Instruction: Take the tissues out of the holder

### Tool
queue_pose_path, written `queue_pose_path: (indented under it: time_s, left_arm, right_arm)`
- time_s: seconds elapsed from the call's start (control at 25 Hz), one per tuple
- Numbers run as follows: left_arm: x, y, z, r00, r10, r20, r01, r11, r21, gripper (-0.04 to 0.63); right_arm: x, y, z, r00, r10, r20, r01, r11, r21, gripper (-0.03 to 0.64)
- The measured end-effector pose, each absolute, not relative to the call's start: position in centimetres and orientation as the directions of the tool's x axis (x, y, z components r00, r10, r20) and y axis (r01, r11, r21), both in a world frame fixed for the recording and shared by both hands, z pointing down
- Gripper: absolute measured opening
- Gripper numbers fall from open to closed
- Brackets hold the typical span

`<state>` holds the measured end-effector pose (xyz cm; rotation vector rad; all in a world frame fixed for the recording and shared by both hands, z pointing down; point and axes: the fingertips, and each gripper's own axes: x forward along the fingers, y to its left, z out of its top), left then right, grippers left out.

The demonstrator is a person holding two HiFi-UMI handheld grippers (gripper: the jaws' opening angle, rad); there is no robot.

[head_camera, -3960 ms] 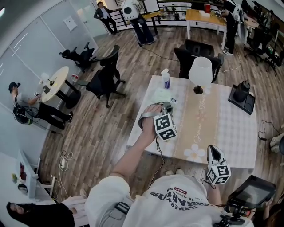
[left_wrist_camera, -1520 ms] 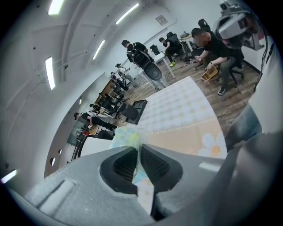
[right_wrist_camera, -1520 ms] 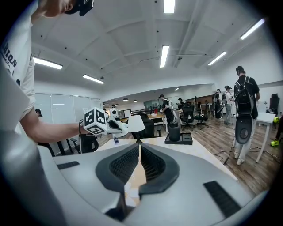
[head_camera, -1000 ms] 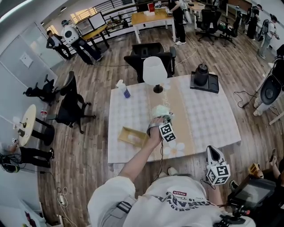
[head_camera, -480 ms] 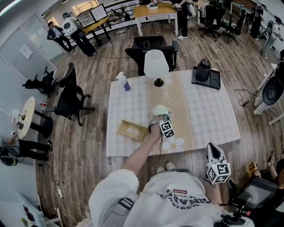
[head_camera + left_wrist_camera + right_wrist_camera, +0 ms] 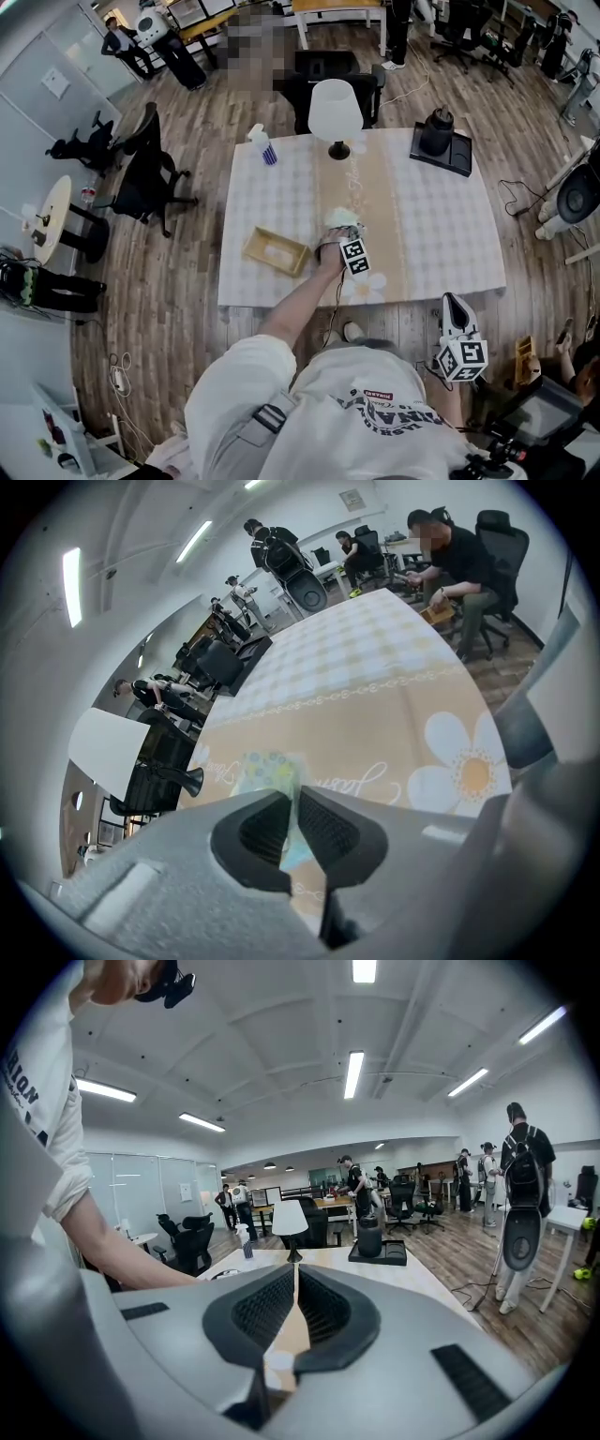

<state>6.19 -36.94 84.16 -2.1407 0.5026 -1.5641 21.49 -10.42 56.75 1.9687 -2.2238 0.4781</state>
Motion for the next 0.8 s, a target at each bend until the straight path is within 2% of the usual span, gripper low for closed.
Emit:
queue_pose_path:
  time_s: [0.8]
  left_arm:
    - [4.3,-34.4,91.1,0.249,-0.448,0.859,-0.022,-0.889,-0.458,0.021]
  right_arm:
    - [21.7,-10.4,57.1,-0.142,-0.931,0.335,-0.986,0.101,-0.136,0.011]
